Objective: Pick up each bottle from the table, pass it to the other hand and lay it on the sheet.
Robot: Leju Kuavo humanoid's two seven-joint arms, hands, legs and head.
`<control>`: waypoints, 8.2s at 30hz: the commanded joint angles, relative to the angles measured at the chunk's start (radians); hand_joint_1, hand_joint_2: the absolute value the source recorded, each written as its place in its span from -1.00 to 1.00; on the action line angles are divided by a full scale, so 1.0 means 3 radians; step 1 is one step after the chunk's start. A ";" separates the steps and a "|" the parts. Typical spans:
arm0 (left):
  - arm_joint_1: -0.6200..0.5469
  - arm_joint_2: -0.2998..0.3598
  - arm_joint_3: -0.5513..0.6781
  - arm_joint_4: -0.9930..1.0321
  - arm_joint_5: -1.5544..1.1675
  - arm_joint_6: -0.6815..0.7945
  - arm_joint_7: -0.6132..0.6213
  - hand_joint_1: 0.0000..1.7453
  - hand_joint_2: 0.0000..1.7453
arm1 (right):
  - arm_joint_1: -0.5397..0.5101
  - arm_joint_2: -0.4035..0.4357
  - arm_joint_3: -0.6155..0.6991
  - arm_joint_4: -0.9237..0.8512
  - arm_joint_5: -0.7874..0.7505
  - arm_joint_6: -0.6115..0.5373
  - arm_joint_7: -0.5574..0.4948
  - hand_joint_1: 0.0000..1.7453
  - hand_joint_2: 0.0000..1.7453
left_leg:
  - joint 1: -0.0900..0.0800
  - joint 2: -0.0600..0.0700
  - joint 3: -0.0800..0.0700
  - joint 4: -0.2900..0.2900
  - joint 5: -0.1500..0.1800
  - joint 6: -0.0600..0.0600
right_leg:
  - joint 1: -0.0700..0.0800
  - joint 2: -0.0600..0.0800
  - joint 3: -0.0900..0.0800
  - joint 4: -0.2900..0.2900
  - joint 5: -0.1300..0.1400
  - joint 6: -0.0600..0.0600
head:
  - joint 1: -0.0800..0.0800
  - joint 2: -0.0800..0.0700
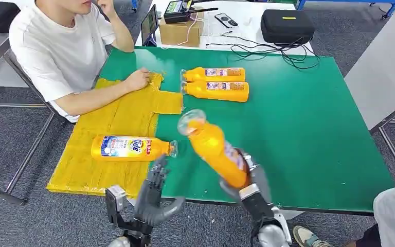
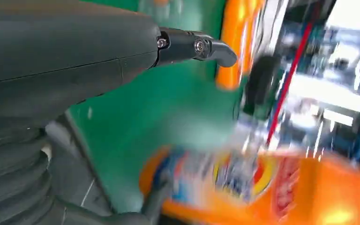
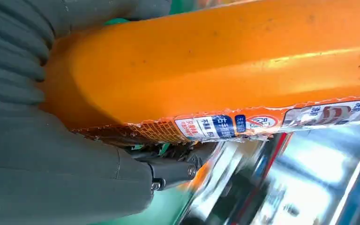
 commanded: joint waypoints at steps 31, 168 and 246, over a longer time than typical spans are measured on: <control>-0.0270 0.0012 -0.0156 0.0399 0.0812 -0.0944 0.0148 1.00 1.00 | -0.0402 0.0103 0.1364 0.1060 0.0312 0.0299 0.0141 -1.00 -1.00 | 0.0003 0.0002 0.0016 -0.0004 -0.0004 -0.0005 | 0.0003 -0.0001 0.0016 -0.0004 -0.0004 -0.0009 | -0.0001 0.0000; -0.2331 0.0783 0.0528 0.2886 -0.3096 -0.0874 0.1157 -1.00 1.00 | -0.0145 -0.0115 0.0695 0.0682 -0.0445 -0.0891 -0.0607 -1.00 -1.00 | 0.0002 -0.0005 0.0060 -0.0010 0.0016 -0.0005 | 0.0002 -0.0004 0.0062 -0.0004 0.0008 -0.0009 | 0.0001 0.0000; -0.0452 0.0453 0.0590 -0.0749 -0.1095 -0.0186 0.0700 -1.00 1.00 | -0.1468 -0.0308 0.0196 0.2384 0.2254 -0.0406 0.1459 -1.00 1.00 | 0.0000 0.0008 0.0004 -0.0001 0.0012 -0.0003 | 0.0001 0.0002 0.0004 0.0000 0.0007 -0.0002 | 0.0000 0.0000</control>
